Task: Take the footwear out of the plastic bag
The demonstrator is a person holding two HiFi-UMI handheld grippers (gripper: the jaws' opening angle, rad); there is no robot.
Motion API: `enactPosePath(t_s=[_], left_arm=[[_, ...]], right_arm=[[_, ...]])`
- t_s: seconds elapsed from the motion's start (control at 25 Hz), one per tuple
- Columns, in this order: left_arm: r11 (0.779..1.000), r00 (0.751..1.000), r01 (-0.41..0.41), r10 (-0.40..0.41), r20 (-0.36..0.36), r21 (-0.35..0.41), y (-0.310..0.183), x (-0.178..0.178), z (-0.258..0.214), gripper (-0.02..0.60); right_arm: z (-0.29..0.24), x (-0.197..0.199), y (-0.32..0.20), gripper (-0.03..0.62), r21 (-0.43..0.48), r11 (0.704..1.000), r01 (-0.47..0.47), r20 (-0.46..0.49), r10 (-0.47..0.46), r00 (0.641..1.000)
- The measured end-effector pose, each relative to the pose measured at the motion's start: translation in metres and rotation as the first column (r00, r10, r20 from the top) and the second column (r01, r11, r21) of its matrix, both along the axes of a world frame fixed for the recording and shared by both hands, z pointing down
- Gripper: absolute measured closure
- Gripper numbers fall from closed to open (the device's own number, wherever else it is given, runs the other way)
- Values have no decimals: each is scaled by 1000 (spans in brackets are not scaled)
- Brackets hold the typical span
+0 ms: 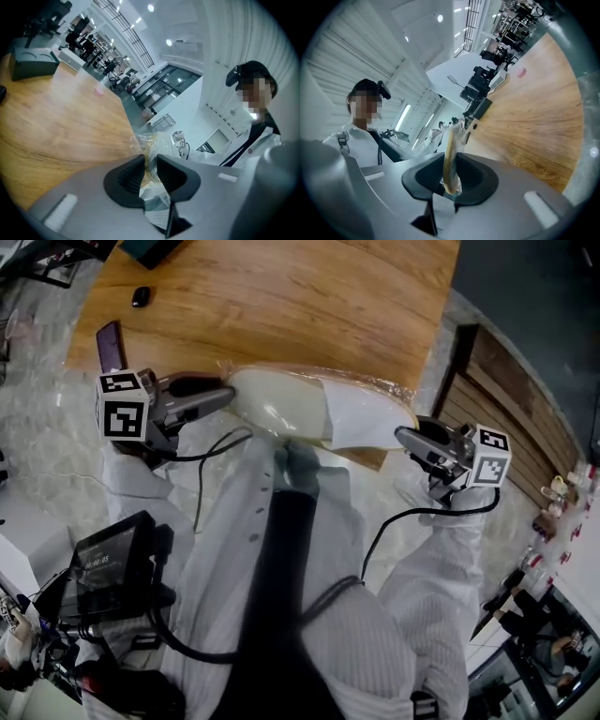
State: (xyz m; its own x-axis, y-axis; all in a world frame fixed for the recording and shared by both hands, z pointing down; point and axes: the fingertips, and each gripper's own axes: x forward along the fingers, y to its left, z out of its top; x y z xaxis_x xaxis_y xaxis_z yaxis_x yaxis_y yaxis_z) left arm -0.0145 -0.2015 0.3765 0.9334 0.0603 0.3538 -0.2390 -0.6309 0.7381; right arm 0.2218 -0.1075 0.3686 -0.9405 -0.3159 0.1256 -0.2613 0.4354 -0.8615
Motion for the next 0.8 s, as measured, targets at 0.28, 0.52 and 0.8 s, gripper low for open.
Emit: enactPosePath(t_s=[0.28,0.52,0.8], left_arm=[[997,999,39,-37,-26,66,-5,-8,-8,560],[995,999,49,-49,-3,93,-6,-10,-10,569],[993,998,67,-67,-1,101,-10,-11,-13,571]], right_arm=[[-6,20,0,507,15,997,-71,17,70,997],[-11,31,1,507,26,995,-99,19,98,995],[-12,33,6,505,27,995,-94,30,93,995]])
